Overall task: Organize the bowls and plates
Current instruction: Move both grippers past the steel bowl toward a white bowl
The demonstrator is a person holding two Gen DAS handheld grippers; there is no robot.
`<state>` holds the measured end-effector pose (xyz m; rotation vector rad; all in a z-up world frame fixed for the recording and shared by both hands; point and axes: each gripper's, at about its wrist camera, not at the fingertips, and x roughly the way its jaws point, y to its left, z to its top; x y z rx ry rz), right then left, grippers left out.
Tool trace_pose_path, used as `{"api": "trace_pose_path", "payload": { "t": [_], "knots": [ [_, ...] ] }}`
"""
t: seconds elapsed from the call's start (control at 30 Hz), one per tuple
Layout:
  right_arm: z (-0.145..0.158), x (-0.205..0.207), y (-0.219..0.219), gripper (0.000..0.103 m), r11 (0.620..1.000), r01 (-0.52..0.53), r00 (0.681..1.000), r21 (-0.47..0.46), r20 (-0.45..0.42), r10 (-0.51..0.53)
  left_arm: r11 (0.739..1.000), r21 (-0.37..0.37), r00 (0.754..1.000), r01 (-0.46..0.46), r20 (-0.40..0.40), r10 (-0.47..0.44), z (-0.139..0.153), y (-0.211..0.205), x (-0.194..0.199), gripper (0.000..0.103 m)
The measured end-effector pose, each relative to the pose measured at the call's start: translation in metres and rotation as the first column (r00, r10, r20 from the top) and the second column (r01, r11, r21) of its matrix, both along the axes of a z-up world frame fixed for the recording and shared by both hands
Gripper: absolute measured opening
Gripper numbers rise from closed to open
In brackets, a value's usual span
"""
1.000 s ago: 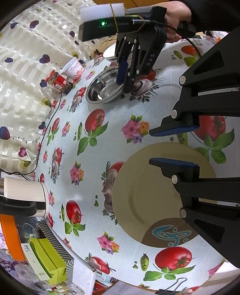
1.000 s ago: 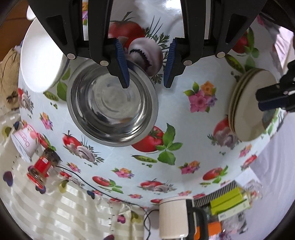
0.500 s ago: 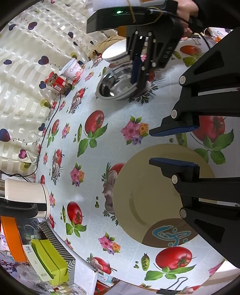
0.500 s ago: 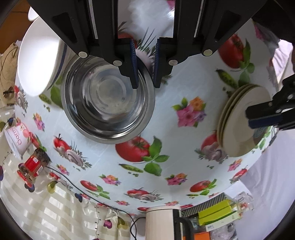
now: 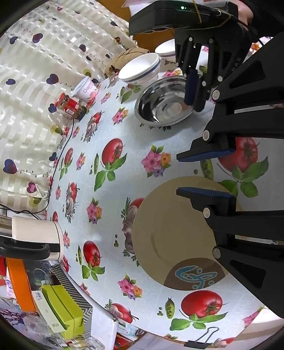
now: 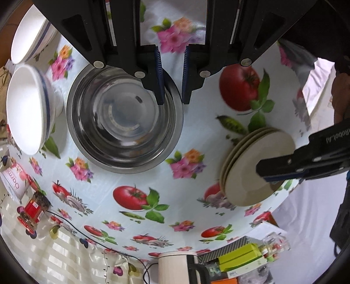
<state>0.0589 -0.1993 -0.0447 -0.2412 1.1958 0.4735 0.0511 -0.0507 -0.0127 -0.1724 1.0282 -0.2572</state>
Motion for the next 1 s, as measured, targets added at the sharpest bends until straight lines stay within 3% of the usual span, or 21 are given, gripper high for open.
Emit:
{"api": "trace_pose_path", "payload": {
  "t": [0.3, 0.4, 0.6, 1.0],
  "knots": [
    [0.006, -0.014, 0.003, 0.018, 0.999, 0.004, 1.000, 0.044, 0.004, -0.004, 1.000, 0.013, 0.999, 0.005, 0.035, -0.006, 0.013, -0.003, -0.006, 0.025],
    [0.014, -0.014, -0.001, 0.029, 0.997, 0.029, 0.999, 0.073, 0.024, -0.031, 1.000, 0.020, 0.999, 0.008, 0.050, -0.009, 0.019, -0.005, -0.007, 0.025],
    [0.038, -0.018, -0.022, 0.031, 0.984, 0.118, 0.988, 0.135, 0.082, -0.130, 0.999, 0.033, 0.996, 0.031, 0.081, -0.034, 0.030, -0.016, -0.008, 0.025],
    [0.070, -0.028, -0.080, 0.036, 0.929, 0.290, 0.934, 0.229, 0.142, -0.326, 0.994, 0.054, 0.988, 0.100, 0.116, -0.105, 0.045, -0.051, 0.001, 0.025]
  ]
}}
